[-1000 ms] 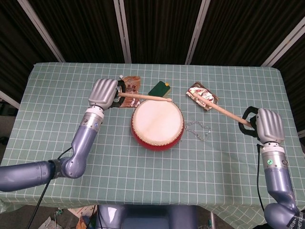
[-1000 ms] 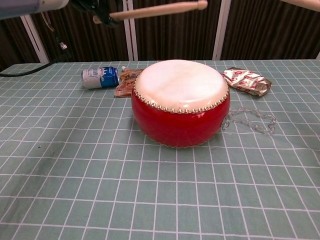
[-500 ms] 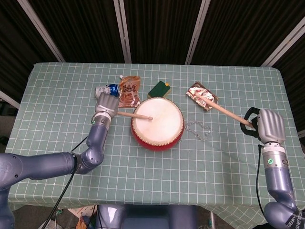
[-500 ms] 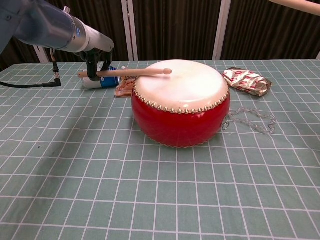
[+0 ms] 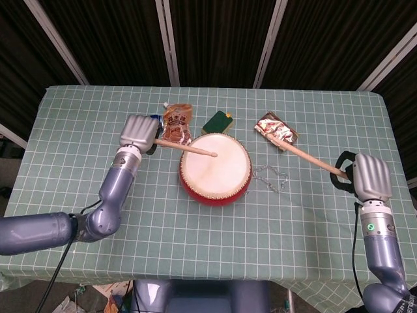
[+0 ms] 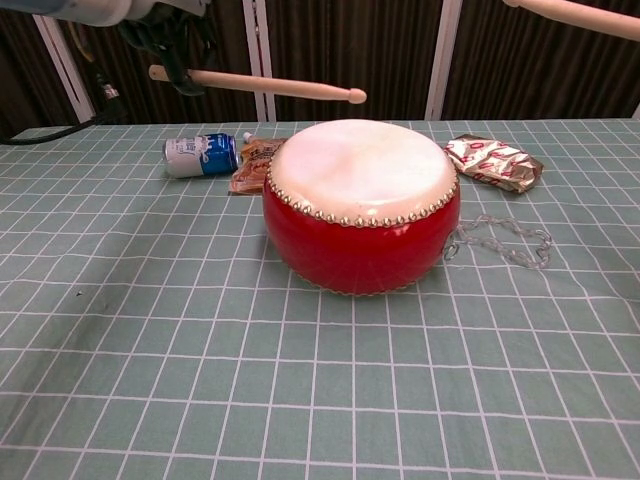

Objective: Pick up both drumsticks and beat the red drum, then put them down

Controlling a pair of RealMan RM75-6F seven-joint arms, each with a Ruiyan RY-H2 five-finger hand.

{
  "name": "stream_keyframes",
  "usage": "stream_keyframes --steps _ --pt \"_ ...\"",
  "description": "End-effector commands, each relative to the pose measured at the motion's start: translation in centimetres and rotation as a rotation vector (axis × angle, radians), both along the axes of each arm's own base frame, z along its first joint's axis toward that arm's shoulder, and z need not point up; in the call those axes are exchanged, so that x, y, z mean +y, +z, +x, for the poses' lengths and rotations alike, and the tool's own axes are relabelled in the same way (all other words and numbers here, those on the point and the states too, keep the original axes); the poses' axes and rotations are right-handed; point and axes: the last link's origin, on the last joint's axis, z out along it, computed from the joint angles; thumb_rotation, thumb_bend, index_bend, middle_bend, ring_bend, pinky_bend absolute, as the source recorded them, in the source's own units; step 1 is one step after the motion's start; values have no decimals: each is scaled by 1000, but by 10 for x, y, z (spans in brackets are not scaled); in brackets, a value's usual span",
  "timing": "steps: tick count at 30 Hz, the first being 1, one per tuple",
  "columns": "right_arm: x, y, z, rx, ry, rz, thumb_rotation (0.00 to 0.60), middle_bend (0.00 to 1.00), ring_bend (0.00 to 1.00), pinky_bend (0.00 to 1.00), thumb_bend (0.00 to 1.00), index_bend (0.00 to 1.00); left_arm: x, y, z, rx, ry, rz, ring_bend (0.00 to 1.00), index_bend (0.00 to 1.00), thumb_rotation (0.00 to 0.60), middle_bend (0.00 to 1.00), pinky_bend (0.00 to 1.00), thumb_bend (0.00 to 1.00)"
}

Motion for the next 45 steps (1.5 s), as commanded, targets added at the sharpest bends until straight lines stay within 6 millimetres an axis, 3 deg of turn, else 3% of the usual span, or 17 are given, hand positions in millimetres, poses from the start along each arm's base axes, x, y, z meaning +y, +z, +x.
stream_keyframes --steps 1,7,14,21,32,45 --pt "8 -4 -5 26 9 28 600 1000 1000 1000 620 985 -26 30 -29 -97 43 31 1000 790 600 1000 1000 556" --pt "26 -12 -23 67 45 109 600 1000 1000 1000 620 985 -65 45 -57 -142 40 7 1000 790 600 1000 1000 556" --pt "49 -22 -42 114 77 208 600 1000 1000 1000 620 985 -105 45 -81 -161 51 -30 1000 790 600 1000 1000 556" --pt "72 -57 -55 187 108 308 600 1000 1000 1000 620 985 -132 33 -99 -178 80 -64 1000 788 600 1000 1000 556" --pt "81 -87 -68 342 164 363 600 1000 1000 1000 620 977 -150 0 -123 -113 85 -95 1000 779 600 1000 1000 553" --pt "69 -98 -79 373 111 384 600 1000 1000 1000 620 954 -141 -59 -131 -46 100 -122 1000 760 600 1000 1000 547"
